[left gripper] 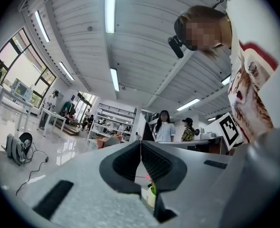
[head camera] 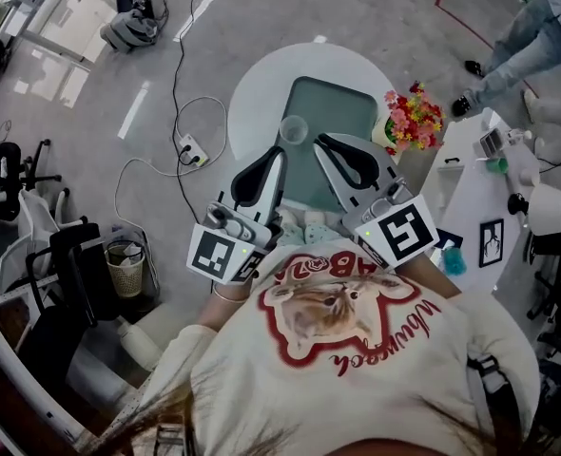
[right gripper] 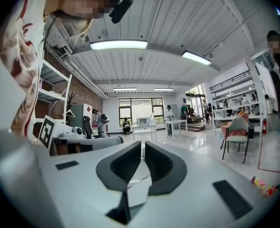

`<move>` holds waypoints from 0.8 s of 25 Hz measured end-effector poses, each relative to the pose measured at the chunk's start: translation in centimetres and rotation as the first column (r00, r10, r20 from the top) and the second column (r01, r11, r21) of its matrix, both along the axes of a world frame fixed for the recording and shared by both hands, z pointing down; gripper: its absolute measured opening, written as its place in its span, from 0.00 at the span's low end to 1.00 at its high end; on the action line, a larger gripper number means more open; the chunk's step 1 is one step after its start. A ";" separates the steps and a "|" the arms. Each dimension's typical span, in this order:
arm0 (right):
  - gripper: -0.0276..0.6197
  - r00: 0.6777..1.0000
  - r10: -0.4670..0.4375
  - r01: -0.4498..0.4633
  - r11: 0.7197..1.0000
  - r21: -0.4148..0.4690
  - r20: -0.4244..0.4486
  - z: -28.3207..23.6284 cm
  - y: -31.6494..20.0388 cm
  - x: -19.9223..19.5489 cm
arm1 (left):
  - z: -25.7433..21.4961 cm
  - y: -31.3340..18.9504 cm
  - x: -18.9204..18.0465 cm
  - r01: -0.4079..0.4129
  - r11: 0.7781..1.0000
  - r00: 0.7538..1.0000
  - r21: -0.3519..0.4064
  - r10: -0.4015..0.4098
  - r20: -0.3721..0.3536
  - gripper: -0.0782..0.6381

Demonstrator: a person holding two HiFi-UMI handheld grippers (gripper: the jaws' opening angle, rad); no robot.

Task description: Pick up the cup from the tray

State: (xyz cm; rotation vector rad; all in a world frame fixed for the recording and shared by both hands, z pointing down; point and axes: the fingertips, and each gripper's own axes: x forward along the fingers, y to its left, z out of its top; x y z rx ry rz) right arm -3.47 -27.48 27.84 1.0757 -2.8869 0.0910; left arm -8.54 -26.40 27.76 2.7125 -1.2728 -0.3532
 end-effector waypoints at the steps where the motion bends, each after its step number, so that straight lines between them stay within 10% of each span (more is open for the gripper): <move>1: 0.11 1.000 0.000 0.000 1.000 0.003 0.001 0.1 -0.2 0.0 | -0.1 -0.3 0.0 0.000 1.000 1.000 0.005 0.000 -0.002 0.13; 14: 0.12 0.999 0.033 -0.034 0.997 -0.066 -0.011 4.2 -1.3 -1.4 | 3.1 -1.5 -2.7 -0.002 0.999 1.000 -0.043 0.003 0.016 0.13; 20: 0.34 0.999 0.039 -0.042 0.995 -0.089 -0.031 6.2 -2.0 -1.6 | 4.3 -2.3 -2.7 -0.008 0.998 1.000 -0.063 0.010 0.022 0.13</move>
